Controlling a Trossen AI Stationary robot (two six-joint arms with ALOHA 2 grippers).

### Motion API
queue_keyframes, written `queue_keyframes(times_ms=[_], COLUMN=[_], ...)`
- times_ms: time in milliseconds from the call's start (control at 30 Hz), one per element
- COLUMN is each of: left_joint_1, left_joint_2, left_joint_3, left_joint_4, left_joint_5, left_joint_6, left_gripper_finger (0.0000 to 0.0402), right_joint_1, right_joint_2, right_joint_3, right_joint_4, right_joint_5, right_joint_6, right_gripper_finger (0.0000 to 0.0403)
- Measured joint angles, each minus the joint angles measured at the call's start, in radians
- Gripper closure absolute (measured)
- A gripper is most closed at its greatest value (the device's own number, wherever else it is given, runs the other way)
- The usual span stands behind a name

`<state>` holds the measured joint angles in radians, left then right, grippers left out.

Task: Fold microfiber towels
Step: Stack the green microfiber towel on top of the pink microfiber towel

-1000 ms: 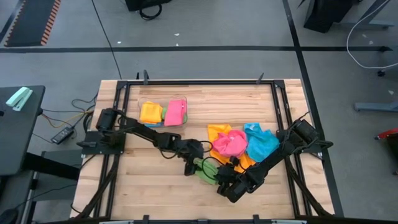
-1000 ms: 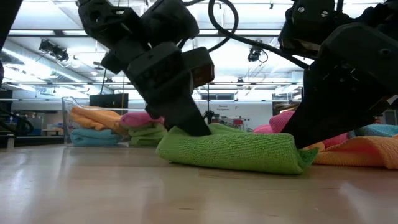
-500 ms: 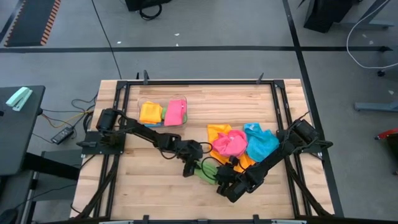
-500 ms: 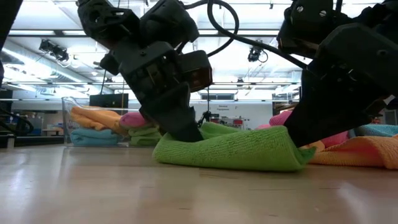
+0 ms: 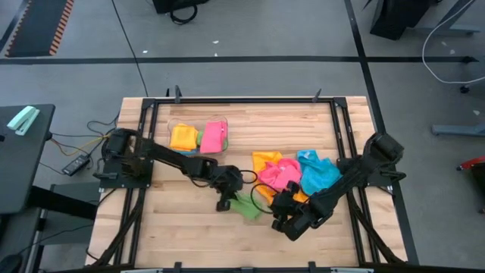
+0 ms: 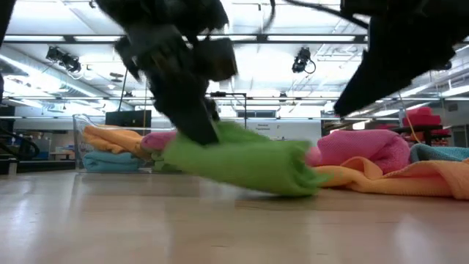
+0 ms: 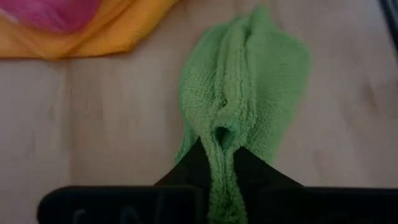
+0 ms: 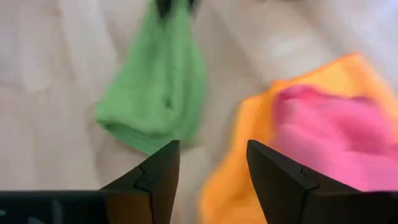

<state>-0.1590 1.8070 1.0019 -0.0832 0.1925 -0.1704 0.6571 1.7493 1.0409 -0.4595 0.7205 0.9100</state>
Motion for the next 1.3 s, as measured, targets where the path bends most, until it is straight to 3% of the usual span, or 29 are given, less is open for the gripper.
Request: queue_keyframes(times_ms=[233, 467, 733, 1100, 1300], left_joint_1=[-0.014, 0.014, 0.121, 0.324, 0.374], left_joint_2=[-0.139, -0.242, -0.413, -0.616, -0.662], left_joint_3=[0.011, 0.011, 0.012, 0.012, -0.028], left_joint_4=[-0.189, -0.313, -0.398, -0.586, -0.580], left_joint_5=[0.008, 0.014, 0.014, -0.181, -0.391], left_joint_6=[0.130, 0.108, 0.077, 0.044, -0.069], left_gripper_finger=[0.0369, 0.0369, 0.0369, 0.0369, 0.0369], right_joint_1=[0.001, -0.003, -0.002, -0.002, 0.000], right_joint_2=[-0.055, -0.053, -0.052, -0.052, -0.052], right_joint_3=[-0.001, -0.029, -0.030, -0.031, -0.031], right_joint_4=[-0.104, -0.090, -0.056, -0.039, -0.029], right_joint_5=[0.092, 0.094, 0.101, 0.102, 0.102], right_joint_6=[0.000, 0.008, -0.008, -0.009, -0.004], right_gripper_finger=[0.0207, 0.0207, 0.0207, 0.0207, 0.0207])
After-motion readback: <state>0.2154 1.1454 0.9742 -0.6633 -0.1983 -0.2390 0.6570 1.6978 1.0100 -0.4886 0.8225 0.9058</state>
